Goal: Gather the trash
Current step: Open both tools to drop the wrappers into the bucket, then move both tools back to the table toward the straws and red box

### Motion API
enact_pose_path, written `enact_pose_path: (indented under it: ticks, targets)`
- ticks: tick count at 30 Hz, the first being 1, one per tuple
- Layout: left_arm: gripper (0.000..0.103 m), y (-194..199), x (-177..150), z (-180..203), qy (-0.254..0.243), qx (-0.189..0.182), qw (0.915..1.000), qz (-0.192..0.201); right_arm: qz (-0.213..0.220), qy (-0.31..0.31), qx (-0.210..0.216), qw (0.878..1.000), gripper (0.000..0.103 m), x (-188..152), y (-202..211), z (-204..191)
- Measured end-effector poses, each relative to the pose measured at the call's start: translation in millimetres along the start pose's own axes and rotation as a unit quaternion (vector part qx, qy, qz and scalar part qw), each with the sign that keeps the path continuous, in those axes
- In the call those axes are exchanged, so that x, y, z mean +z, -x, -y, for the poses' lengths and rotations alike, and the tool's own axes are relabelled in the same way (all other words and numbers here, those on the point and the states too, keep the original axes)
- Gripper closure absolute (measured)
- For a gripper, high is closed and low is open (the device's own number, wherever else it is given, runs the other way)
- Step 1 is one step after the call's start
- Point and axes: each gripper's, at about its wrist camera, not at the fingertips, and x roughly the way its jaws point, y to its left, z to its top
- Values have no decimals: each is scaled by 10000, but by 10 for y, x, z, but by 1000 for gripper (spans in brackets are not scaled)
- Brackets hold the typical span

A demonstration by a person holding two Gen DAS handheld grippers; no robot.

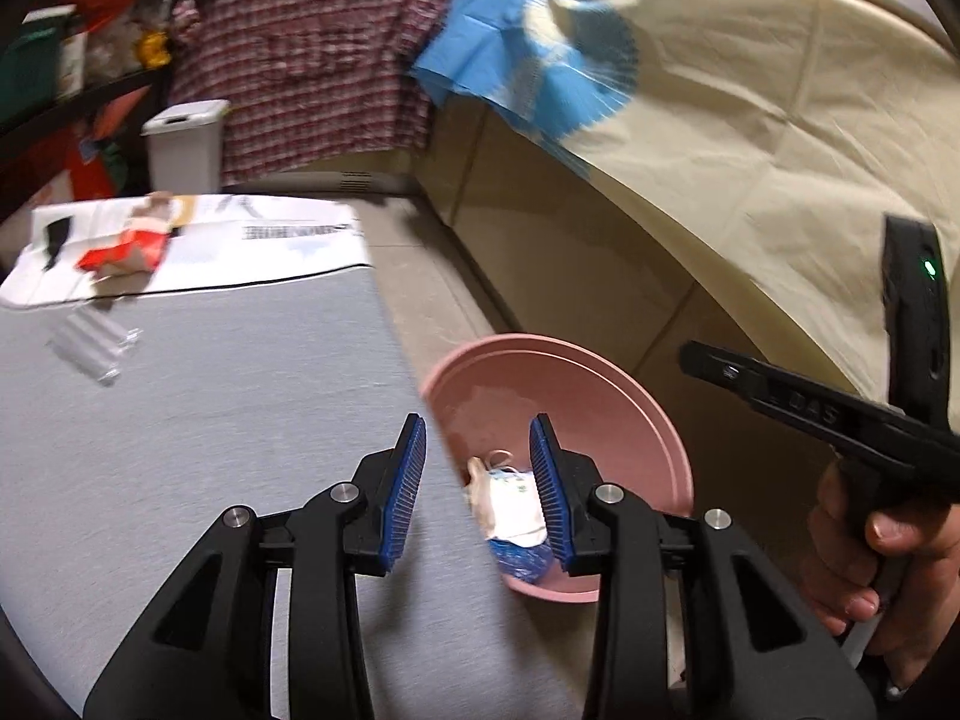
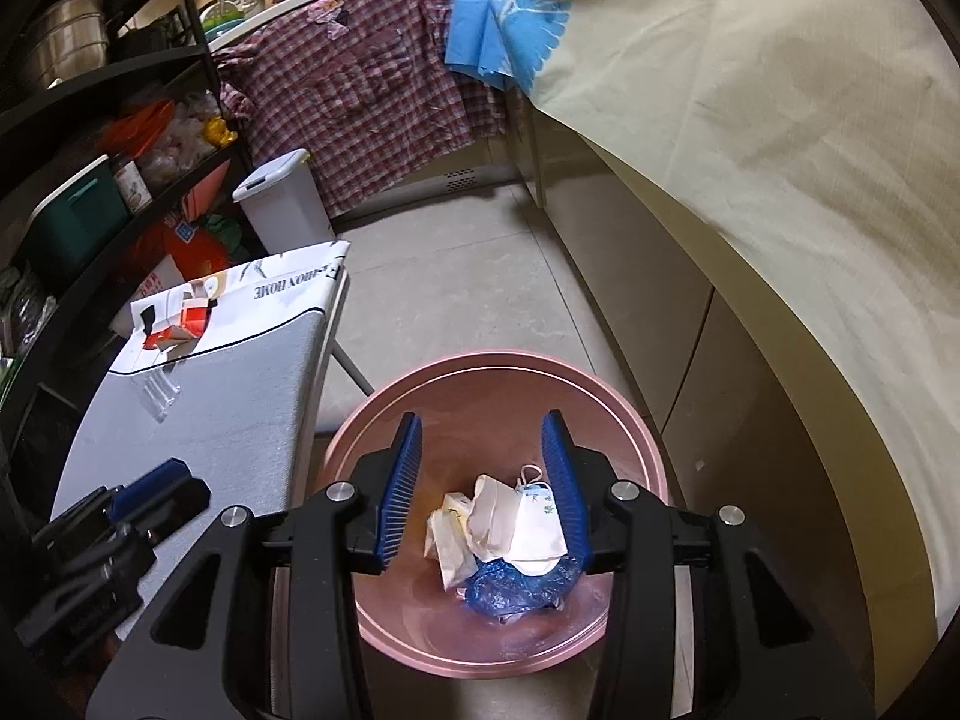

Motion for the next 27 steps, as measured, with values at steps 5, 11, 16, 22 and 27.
enact_pose_path:
  ticks: [5,11,16,22,27]
  targets:
    - [68,120,28,-347,436,359,9982,216,119,192,163,9996,60,-15,135,-199]
    - [68,180,57,-836,1058,972,9888,410,250,574,300,9976,60,-74,220,-479]
    - [68,207,156,-1199,1432,1430,9773,623,409,889,434,9943,60,-120,251,-691]
    - [59,222,261,-1629,1776,1703,9663,763,585,981,700,9910,60,-94,210,-900]
    - [53,131,312,-2029,2252,1730,9565,666,522,944,1056,9885,60,-85,80,-1098]
